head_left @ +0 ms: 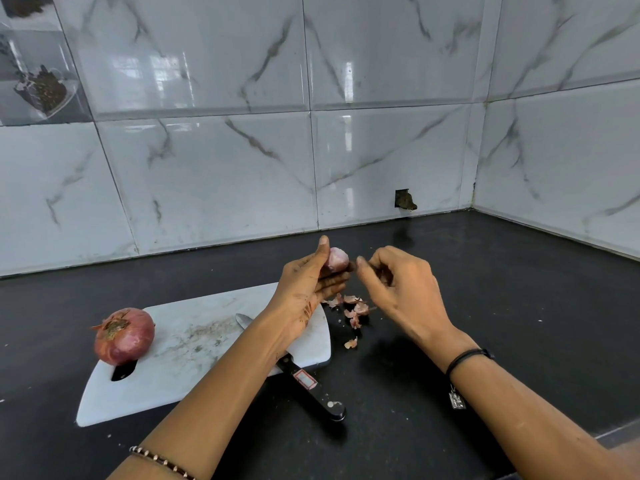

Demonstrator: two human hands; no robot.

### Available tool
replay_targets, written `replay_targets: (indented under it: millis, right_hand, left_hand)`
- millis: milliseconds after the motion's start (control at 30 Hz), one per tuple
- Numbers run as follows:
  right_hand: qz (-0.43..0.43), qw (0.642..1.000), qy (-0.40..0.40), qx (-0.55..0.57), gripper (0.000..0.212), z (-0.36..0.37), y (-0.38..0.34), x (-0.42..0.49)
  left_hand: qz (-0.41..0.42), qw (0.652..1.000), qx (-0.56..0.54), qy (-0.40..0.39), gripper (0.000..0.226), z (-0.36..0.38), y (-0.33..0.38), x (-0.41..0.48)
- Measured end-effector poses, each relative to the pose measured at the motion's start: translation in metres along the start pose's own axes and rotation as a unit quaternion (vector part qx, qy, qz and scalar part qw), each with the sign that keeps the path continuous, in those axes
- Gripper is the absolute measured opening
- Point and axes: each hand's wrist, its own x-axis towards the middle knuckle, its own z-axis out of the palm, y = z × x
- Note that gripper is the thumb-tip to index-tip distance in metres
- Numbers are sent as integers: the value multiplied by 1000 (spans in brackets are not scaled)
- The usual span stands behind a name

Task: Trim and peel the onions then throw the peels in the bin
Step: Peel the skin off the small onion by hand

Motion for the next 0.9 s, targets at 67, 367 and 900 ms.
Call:
replay_targets:
  millis: [67,367,900]
  right_hand:
    - [-3,1000,-1,7,13,0,3,1]
    - [-51,998,-3,39,17,-2,-4,1]
    - [-7,999,-29,38,21,-1,-6,-1]
  left_hand:
    - [-4,1000,-4,7,39,0,0,2]
    - [-6,1000,-25,-3,46,-2,0,4]
    - [-40,999,-32,-6,38,0,2,-3]
